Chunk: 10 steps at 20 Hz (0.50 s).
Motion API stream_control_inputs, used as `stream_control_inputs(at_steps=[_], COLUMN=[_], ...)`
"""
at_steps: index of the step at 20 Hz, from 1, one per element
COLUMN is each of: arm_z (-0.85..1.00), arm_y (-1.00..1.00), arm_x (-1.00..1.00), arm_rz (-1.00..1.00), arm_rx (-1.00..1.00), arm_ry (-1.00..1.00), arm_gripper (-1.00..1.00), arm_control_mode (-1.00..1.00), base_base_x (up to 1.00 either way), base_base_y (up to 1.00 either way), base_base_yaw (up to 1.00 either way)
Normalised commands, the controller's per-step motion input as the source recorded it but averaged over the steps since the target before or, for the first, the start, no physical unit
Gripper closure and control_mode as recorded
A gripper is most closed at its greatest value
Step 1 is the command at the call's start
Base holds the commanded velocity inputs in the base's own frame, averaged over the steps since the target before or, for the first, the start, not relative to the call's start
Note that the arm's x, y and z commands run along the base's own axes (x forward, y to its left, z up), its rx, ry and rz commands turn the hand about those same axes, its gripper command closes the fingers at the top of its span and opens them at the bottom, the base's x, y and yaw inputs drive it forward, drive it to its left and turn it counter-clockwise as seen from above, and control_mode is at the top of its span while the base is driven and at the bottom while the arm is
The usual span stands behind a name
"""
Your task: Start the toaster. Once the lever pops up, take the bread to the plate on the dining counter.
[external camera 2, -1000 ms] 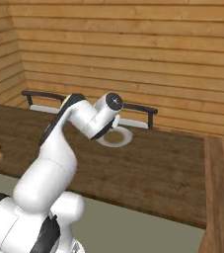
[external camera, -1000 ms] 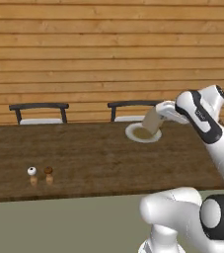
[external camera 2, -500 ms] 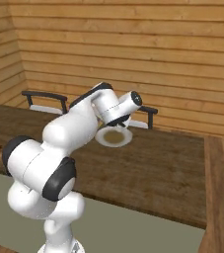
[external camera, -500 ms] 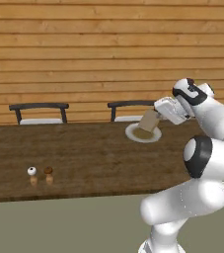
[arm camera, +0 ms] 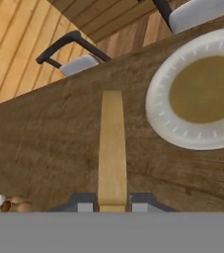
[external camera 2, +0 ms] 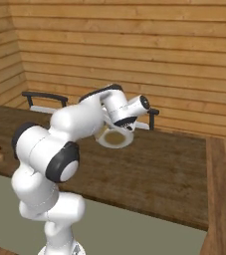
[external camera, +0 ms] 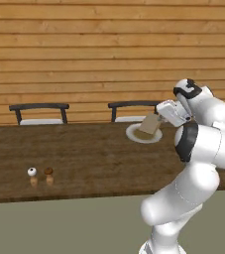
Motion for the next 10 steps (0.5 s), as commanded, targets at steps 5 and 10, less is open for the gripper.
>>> stream_control_inputs(at_steps=[5,10], arm_z=[-0.27,-0.15], arm_y=[0.00,0.00], arm_x=[0.37,0.30], arm_rz=[0.00,0.00], arm_rx=[-0.01,-0.03], arm_ry=[0.00,-0.01], arm_gripper=[1.00,1.00], arm_control_mode=[-1.00,-1.00], base_base_x=[0.00,0.00], base_base_y=[0.00,0.00], base_base_yaw=[0.00,0.00])
